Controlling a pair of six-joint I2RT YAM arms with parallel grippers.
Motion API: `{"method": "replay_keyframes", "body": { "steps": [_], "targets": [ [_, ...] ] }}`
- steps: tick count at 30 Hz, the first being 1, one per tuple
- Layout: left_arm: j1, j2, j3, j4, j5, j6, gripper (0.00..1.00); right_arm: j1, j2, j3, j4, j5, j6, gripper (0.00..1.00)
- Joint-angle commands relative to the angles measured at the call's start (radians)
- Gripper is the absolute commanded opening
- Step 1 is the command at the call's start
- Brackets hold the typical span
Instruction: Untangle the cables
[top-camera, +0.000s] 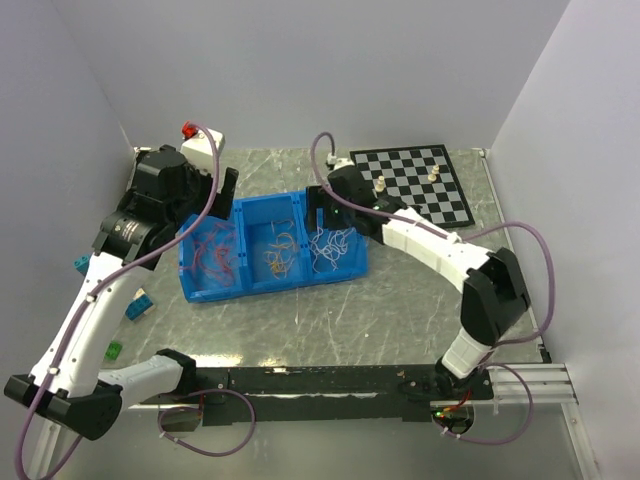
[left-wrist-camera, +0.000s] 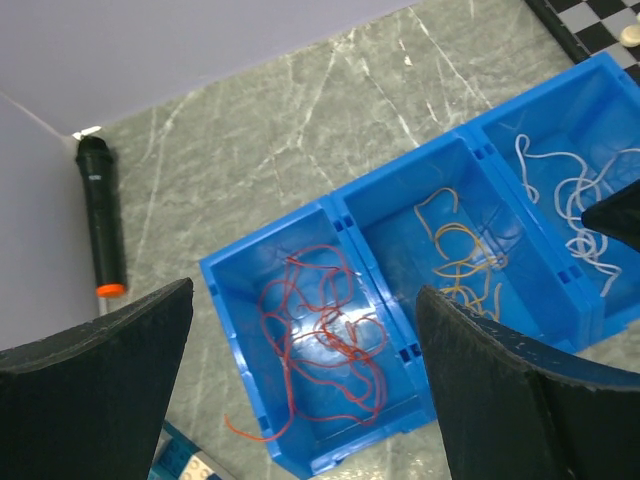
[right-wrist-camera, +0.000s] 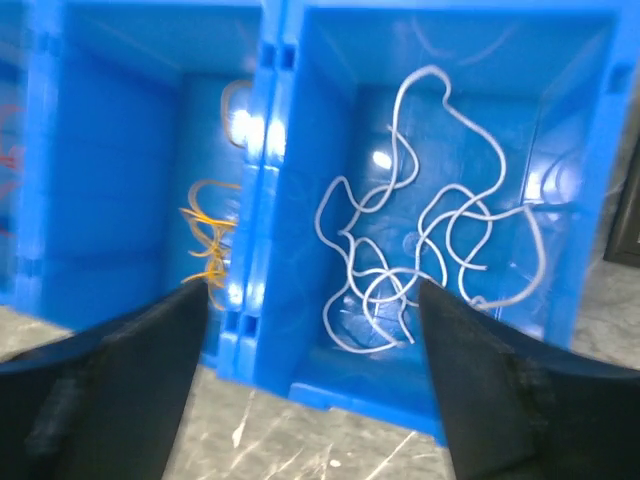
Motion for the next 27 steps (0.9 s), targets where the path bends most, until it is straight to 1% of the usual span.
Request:
{"method": "replay_keyframes", "body": {
  "steps": [1,5,7,8,11,13,18,21,24,27],
  "targets": [
    [0.007,-0.007,-0.002,0.027,0.017,-0.065,0.97,-0.013,-0.161,-0.006,0.017,-0.087,0.013,1.00],
    [0.005,0.001,-0.026,0.032,-0.011,-0.095,0.97,-0.013,-0.284,-0.086,-0.004,-0.112,0.028,1.00],
    [0.007,-0.011,-0.063,0.057,-0.004,-0.097,0.97,-0.013,-0.371,-0.136,-0.025,-0.089,0.030,1.00],
    [0.007,-0.020,-0.080,0.078,-0.008,-0.135,0.97,-0.014,-0.401,-0.161,-0.039,-0.078,0.031,1.00],
    [0.013,-0.056,-0.121,0.127,-0.001,-0.148,0.97,-0.020,-0.485,-0.213,-0.099,-0.060,0.035,1.00],
    [0.019,-0.073,-0.143,0.158,-0.005,-0.148,0.97,-0.023,-0.534,-0.251,-0.133,-0.015,0.038,1.00],
    [0.027,-0.056,-0.160,0.184,-0.094,-0.165,0.97,-0.048,-0.666,-0.330,-0.171,-0.004,0.038,1.00],
    [0.034,-0.051,-0.175,0.204,-0.122,-0.158,0.97,-0.060,-0.724,-0.342,-0.194,-0.009,0.035,1.00],
    [0.065,-0.031,-0.183,0.222,-0.073,-0.139,0.97,-0.074,-0.757,-0.342,-0.217,0.008,0.033,1.00],
    [0.140,0.038,-0.160,0.190,-0.022,-0.175,0.97,-0.111,-0.783,-0.356,-0.211,0.020,0.039,1.00]
  ]
}}
